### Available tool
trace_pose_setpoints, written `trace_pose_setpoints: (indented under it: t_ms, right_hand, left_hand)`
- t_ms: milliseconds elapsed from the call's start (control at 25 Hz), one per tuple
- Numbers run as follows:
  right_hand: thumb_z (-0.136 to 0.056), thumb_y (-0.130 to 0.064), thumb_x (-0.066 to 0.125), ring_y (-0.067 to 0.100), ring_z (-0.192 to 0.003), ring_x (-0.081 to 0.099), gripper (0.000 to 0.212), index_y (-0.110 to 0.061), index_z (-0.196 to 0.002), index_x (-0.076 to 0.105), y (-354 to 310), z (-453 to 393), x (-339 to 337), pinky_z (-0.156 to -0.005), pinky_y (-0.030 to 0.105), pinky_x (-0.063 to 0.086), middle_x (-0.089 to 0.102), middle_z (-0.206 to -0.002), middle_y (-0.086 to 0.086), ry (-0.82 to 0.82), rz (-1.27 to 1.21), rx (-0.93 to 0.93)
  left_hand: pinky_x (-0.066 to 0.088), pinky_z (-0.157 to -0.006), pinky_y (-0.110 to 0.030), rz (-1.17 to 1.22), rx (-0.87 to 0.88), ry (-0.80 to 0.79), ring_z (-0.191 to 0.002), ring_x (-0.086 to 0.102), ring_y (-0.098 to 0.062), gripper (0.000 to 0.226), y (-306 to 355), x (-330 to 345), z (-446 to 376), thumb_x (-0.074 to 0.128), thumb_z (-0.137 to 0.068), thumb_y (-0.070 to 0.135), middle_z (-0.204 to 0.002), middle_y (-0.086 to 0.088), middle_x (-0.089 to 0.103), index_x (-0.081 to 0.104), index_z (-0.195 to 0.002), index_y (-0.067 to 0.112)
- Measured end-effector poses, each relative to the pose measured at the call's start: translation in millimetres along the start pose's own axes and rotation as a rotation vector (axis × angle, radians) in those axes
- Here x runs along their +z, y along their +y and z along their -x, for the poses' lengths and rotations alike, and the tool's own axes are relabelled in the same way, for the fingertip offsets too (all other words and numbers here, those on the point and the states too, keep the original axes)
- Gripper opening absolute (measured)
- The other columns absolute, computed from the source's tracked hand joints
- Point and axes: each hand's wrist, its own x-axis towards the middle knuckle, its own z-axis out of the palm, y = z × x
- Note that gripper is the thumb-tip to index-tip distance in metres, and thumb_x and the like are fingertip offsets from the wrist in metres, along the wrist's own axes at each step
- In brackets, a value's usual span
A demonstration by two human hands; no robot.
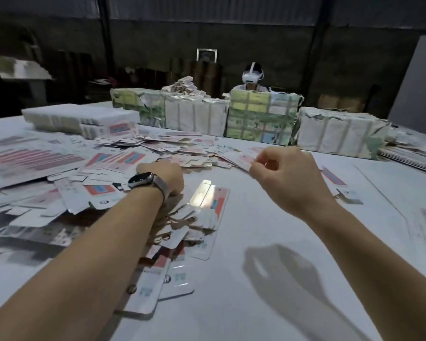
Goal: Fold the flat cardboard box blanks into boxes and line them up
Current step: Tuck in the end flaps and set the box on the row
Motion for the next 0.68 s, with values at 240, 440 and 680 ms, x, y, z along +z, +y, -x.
trace_pose_setpoints:
  t_ms: [240,440,680]
  right_hand:
    - [-0.07,-0.04,0.05,0.004,-0.067,0.053,0.02,-0.025,-0.063,0.062,9.5,4.4,-4.8,-0.057,0.028,0.036,0.057,-0.057,-0.015,0.016,-0.001,0.014]
    - [-0.072,-0.039,0.054,0.009,-0.067,0.057,0.016,-0.028,-0.062,0.06,21.2,1.5,-19.0,-0.06,0.031,0.043,0.058,-0.056,-0.015,0.108,-0.043,0.052]
    - [-0.085,-0.029,0.061,0.013,-0.094,0.057,0.026,-0.031,-0.11,0.055,34.4,1.4,-33.9,-0.086,0.043,0.052,0.057,-0.104,-0.004,0.363,-0.265,0.073]
  left_hand:
    - [0.029,-0.108,-0.054,-0.059,0.047,0.144,-0.11,0.06,-0.034,0.013,17.2,-8.0,16.3,0.054,-0.098,0.024,-0.105,-0.007,0.063,0.056,-0.111,0.021]
    - [0.043,-0.077,-0.042,0.25,0.364,0.358,-0.099,0.057,-0.04,0.042,70.1,-41.7,53.9,0.04,-0.094,0.002,-0.116,-0.02,0.062,0.043,-0.135,0.012]
    - [0.054,-0.066,-0.026,1.323,0.762,0.215,-0.089,0.069,-0.015,0.029,139.0,-65.5,109.7,0.04,-0.103,0.009,-0.112,-0.003,0.069,0.046,-0.124,0.026]
